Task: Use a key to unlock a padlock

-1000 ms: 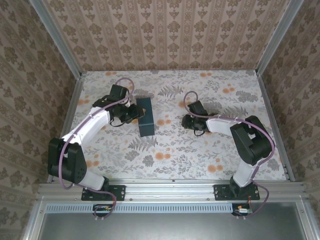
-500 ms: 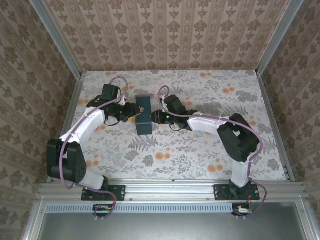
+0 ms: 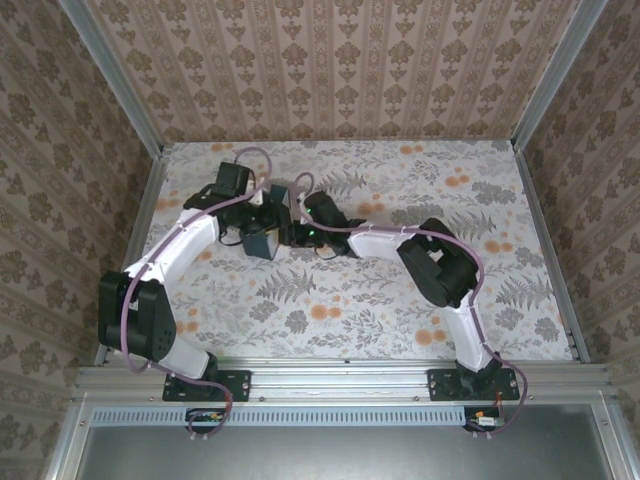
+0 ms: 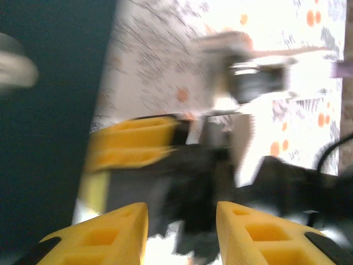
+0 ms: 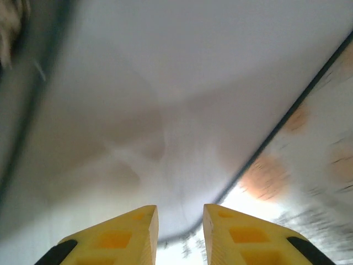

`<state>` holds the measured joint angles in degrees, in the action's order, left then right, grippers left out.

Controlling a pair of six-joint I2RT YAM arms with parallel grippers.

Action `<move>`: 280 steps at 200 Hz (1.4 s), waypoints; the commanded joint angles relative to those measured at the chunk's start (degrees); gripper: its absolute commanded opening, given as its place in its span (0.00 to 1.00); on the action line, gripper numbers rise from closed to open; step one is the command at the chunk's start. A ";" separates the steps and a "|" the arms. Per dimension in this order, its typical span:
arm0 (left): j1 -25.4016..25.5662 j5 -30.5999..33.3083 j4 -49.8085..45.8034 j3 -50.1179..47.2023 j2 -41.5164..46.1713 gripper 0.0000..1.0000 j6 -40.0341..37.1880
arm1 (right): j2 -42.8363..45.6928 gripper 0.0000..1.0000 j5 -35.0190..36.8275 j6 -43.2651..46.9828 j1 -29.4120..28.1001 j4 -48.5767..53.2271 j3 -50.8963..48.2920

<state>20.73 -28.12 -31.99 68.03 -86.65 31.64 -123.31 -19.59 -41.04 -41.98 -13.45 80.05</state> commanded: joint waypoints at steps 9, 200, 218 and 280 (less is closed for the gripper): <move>0.28 -1.14 -3.19 0.39 -0.27 0.37 -1.15 | -0.85 0.29 -1.16 -2.25 -0.95 -1.61 -1.88; -18.74 -18.51 3.16 2.61 -10.90 0.40 -16.54 | -12.26 0.25 -0.94 -3.61 1.06 -2.45 14.34; -16.79 -18.18 3.45 1.57 -10.15 0.39 -15.53 | -13.48 0.25 -1.46 -4.13 0.46 -2.32 15.87; -9.09 -9.44 -1.40 2.90 -6.99 0.39 -14.17 | -9.58 0.26 -0.61 -4.16 1.48 -0.93 9.30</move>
<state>8.58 -37.60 -28.27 70.98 -93.23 16.71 -136.25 -18.24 -45.32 -38.48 -13.91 92.95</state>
